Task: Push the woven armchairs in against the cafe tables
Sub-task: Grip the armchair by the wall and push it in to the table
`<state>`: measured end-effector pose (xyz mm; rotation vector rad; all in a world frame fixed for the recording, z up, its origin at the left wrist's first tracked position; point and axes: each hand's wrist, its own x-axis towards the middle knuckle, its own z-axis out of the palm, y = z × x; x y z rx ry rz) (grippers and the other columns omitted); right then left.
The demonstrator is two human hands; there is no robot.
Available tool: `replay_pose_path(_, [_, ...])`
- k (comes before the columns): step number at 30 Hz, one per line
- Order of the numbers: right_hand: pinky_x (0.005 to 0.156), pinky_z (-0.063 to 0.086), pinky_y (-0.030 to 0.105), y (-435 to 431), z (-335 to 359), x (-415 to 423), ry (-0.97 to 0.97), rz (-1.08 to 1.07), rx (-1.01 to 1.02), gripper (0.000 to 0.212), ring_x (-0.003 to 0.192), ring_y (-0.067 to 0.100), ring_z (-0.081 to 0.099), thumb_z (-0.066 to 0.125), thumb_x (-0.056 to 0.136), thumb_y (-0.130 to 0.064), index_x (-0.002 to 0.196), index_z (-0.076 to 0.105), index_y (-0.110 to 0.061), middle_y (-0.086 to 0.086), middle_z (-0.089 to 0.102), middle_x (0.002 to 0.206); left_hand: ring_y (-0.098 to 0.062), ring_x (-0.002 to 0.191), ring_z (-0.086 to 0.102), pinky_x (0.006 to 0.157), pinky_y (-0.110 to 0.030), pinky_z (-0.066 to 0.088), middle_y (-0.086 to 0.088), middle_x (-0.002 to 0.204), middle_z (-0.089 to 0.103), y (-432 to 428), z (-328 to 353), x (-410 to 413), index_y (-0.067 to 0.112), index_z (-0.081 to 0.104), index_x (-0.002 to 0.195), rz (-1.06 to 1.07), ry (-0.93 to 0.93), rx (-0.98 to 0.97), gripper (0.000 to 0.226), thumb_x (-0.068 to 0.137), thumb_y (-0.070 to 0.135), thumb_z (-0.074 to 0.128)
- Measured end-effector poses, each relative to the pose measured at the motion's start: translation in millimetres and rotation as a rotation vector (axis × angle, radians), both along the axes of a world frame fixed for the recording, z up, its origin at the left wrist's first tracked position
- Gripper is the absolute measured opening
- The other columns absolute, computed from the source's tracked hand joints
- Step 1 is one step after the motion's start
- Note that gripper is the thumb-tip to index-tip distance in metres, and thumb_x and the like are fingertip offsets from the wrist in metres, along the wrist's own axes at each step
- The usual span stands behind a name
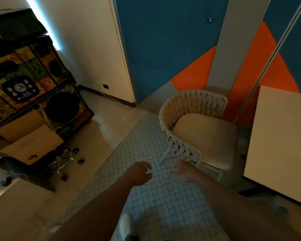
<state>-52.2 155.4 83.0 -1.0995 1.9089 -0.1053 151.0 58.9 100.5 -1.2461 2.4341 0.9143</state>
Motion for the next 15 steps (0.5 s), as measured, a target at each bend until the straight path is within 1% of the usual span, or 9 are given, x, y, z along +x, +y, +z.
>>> replay_pose_path(1, [0.082,0.043,0.018,-15,-3,0,-0.027,-0.037,-0.001,0.028,0.104,0.012,0.059,0.055,0.098,-0.042,0.114,0.060,-0.020,0.000,0.059,0.115,-0.017,0.115,0.061,0.099,-0.029,0.049,-0.005,0.132,0.061,-21,-4,-3,0.019,0.059,0.132,-0.021,-0.005,0.007,0.039,0.096,0.034,0.061])
replay_pose_path(2, [0.091,0.042,0.023,-30,-6,0,-0.025,-0.060,0.000,0.046,0.121,0.018,0.056,0.055,0.098,-0.041,0.133,0.054,-0.011,0.007,0.056,0.134,-0.017,0.115,0.061,0.096,-0.026,0.048,-0.005,0.131,0.061,-42,-9,-6,0.019,0.060,0.132,-0.050,-0.006,0.012,0.039,0.096,0.034,0.062])
replay_pose_path(3, [0.090,0.042,0.025,-45,-13,0,-0.028,-0.090,-0.012,0.050,0.122,0.020,0.055,0.056,0.098,-0.041,0.135,0.053,-0.007,0.011,0.056,0.135,-0.017,0.115,0.061,0.094,-0.025,0.046,-0.006,0.131,0.061,-65,-12,-9,0.018,0.060,0.132,-0.083,-0.010,0.011,0.039,0.096,0.034,0.062])
replay_pose_path(5, [0.068,0.040,0.026,-76,-25,0,0.004,-0.098,-0.036,0.030,0.085,0.015,0.059,0.058,0.097,-0.038,0.094,0.058,-0.008,0.008,0.060,0.096,-0.018,0.117,0.060,0.094,-0.025,0.045,-0.006,0.133,0.061,-109,-16,-16,0.017,0.059,0.133,-0.125,-0.014,0.015,0.040,0.097,0.033,0.060])
replay_pose_path(7, [0.053,0.032,0.025,-107,-32,1,0.022,-0.190,-0.019,0.037,0.059,0.012,0.046,0.059,0.096,-0.035,0.072,0.049,-0.010,0.002,0.048,0.071,-0.019,0.120,0.059,0.096,-0.025,0.043,-0.007,0.136,0.059,-150,-19,-20,0.016,0.058,0.135,-0.166,-0.018,0.016,0.040,0.098,0.032,0.059])
replay_pose_path(8, [0.053,0.035,0.026,-122,-31,3,0.020,-0.223,-0.009,0.038,0.061,0.016,0.051,0.060,0.096,-0.036,0.077,0.057,-0.002,0.006,0.053,0.073,-0.019,0.122,0.058,0.097,-0.025,0.042,-0.006,0.137,0.058,-171,-18,-22,0.015,0.058,0.135,-0.197,-0.028,0.024,0.041,0.098,0.032,0.058])
replay_pose_path(9, [0.059,0.044,0.028,-140,-30,4,-0.011,-0.252,-0.034,0.044,0.074,0.022,0.061,0.060,0.095,-0.038,0.096,0.064,0.006,0.012,0.063,0.086,-0.019,0.122,0.057,0.097,-0.024,0.042,-0.005,0.138,0.058,-194,-18,-24,0.016,0.058,0.135,-0.230,-0.046,0.030,0.041,0.098,0.033,0.058])
replay_pose_path(11, [0.079,0.049,0.029,-167,-30,2,-0.066,-0.312,-0.066,0.057,0.106,0.025,0.063,0.059,0.094,-0.046,0.127,0.058,0.002,0.013,0.063,0.122,-0.019,0.122,0.057,0.097,-0.022,0.041,-0.005,0.137,0.058,-233,-17,-32,0.016,0.058,0.134,-0.271,-0.064,0.037,0.040,0.098,0.033,0.059])
replay_pose_path(15, [0.074,0.042,0.023,-212,-32,-14,-0.139,-0.419,-0.047,0.040,0.099,0.015,0.060,0.058,0.095,-0.047,0.121,0.056,-0.016,-0.002,0.057,0.110,-0.019,0.122,0.057,0.101,-0.021,0.041,-0.007,0.136,0.060,-300,-16,-66,0.014,0.058,0.135,-0.357,-0.076,0.035,0.041,0.098,0.029,0.059])
